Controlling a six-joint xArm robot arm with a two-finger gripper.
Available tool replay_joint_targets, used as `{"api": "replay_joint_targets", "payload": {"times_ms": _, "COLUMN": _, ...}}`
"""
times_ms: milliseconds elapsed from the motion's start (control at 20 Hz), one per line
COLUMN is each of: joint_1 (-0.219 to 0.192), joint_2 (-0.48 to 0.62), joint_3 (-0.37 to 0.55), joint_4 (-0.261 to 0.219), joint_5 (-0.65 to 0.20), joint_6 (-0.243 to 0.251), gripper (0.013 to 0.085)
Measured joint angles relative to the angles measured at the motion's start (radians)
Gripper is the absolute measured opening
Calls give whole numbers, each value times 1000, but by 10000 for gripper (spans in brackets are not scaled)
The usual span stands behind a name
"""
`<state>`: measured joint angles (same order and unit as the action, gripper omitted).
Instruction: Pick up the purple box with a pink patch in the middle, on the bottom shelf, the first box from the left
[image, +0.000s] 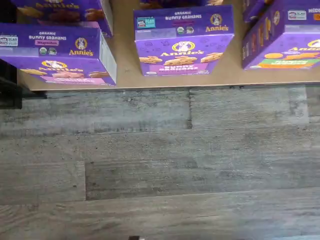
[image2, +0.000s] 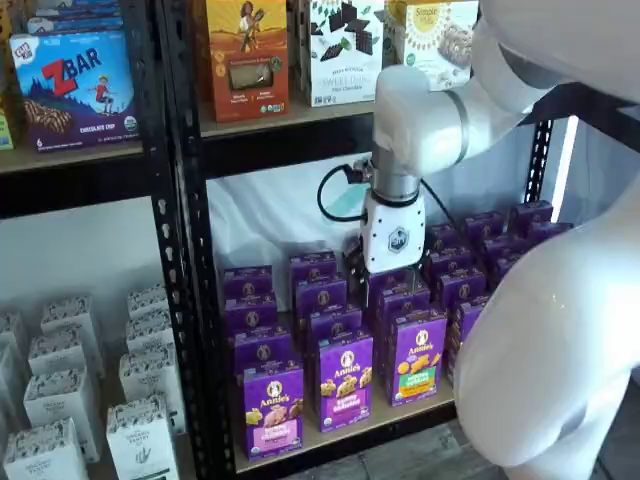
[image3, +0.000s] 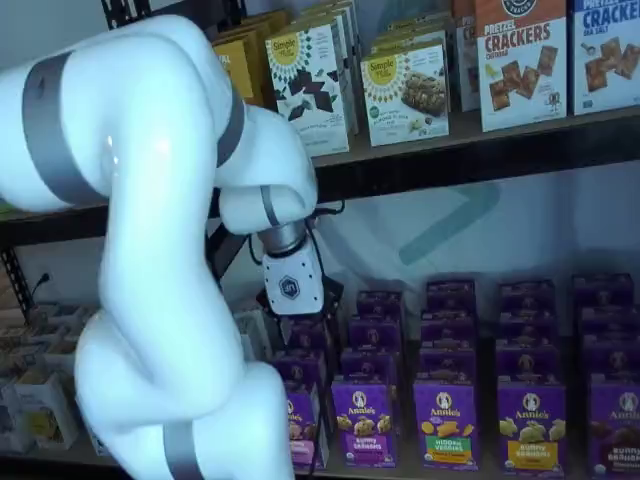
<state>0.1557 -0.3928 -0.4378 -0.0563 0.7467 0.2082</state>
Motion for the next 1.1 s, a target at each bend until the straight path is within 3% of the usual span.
{"api": "replay_joint_targets", "payload": {"times_ms": 550, "joint_1": 26, "joint_2": 170, "joint_3": -35, "joint_4": -20, "joint_5": -159, "joint_6": 46, "gripper": 850}}
{"api": "replay_joint_targets", "payload": {"times_ms": 900, "joint_1": 49, "joint_2": 253, "joint_3": -68, "joint_4": 17, "joint_5": -213, "joint_6": 37, "gripper": 850}}
{"api": "replay_joint_targets", "payload": {"times_ms": 1100, "joint_1": 54, "joint_2": 295, "joint_3": -84, "joint_4": 13, "joint_5": -237, "joint_6": 47, "gripper": 850}}
